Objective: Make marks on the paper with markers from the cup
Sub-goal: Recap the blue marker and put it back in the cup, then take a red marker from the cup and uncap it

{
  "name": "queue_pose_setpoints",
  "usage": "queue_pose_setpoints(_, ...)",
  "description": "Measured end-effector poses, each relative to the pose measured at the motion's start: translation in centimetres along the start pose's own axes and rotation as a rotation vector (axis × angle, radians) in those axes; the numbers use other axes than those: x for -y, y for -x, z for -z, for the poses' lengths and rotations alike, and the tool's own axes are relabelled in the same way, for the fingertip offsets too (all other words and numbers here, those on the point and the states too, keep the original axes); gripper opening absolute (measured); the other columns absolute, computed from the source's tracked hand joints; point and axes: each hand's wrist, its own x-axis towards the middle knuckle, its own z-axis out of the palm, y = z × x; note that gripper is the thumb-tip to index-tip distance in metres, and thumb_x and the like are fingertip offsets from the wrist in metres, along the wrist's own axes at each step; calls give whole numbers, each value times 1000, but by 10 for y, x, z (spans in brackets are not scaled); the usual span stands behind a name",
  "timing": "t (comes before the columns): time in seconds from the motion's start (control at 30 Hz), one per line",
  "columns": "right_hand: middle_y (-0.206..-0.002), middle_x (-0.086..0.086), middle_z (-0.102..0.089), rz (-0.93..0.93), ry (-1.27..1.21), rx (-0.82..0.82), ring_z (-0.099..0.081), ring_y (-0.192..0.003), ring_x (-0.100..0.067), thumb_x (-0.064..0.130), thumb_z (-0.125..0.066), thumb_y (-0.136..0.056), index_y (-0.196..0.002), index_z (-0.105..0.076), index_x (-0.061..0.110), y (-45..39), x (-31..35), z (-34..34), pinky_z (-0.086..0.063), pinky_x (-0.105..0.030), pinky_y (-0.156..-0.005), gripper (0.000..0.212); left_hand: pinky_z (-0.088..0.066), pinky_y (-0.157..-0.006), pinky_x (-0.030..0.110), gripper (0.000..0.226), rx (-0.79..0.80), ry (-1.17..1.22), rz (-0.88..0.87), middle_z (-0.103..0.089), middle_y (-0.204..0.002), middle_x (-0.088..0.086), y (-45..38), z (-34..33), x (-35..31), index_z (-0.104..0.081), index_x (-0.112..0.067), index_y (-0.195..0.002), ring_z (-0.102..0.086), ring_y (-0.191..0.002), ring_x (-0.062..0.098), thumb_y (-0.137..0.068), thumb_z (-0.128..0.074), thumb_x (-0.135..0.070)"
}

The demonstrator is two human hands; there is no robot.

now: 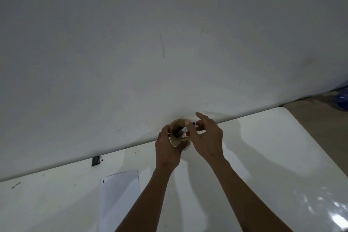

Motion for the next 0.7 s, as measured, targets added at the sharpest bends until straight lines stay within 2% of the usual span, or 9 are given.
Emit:
queue_pose_setpoints(0.1,-90,1,-70,-114,-21,54,-67,-80,-10,33,-87,-77,-128,-62,15,12,4,-1,-44,-2,-69,60,-41,-74,-3,57,-2,22,-6,-62,-118,-4,0,0,-2,-57,-13,-123,-58,-102,11,-74,-84,-6)
queue_pose_setpoints(0.17,-87,7,-68,-153,-44,48,-63,-76,3,25,-87,-79,-126,-62,14,19,6,-4,-45,1,-69,54,-41,-73,-3,55,3,24,-13,-61,-115,-6,0,1,-1,-57,-15,-122,-57,-99,10,-74,-83,-4)
queue_pose_setpoints(0.23,-85,8,-70,-165,-47,10,-61,-72,8,17,-83,-82,-123,-63,13,21,6,-5,-48,-2,-72,45,-41,-75,1,56,11,13,-22,-61,-113,-9,1,1,-1,-57,-18,-121,-58,-99,9,-74,-84,-9)
queue_pose_setpoints(0.43,-93,-7,-80,-151,-79,-68,-69,-75,-7,8,-83,-80,-113,-68,7,22,9,-3,-45,4,-69,36,-41,-71,-4,57,27,30,14,-61,-112,-10,2,3,-6,-57,-19,-120,-58,-92,2,-72,-85,-6)
queue_pose_setpoints(0.5,-90,-6,-80,-129,-104,-95,-71,-77,-9,8,-84,-80,-106,-72,6,22,11,4,-52,-5,-74,28,-43,-70,0,59,26,27,22,-62,-114,-9,2,3,-6,-57,-19,-122,-58,-94,4,-72,-85,-8)
queue_pose_setpoints(0.57,-83,2,-78,-111,-131,-115,-71,-73,0,10,-84,-80,-95,-76,11,21,14,13,-57,-13,-76,17,-43,-78,6,63,17,-2,4,-64,-117,-8,2,2,-5,-56,-20,-124,-60,-102,10,-70,-86,-12)
queue_pose_setpoints(0.63,-76,14,-74,-103,-187,-135,-70,-73,6,13,-84,-81,-86,-75,19,20,18,23,-53,-10,-72,11,-51,-85,23,65,6,-18,3,-63,-118,-9,3,2,-5,-55,-21,-125,-61,-107,14,-69,-86,-10)
queue_pose_setpoints(0.7,-72,14,-74,-106,-277,-160,-72,-75,1,16,-83,-83,-82,-72,22,18,22,33,-55,-17,-73,12,-54,-88,32,66,-4,-31,7,-63,-118,-11,3,2,-4,-55,-23,-124,-62,-108,14,-68,-86,-10)
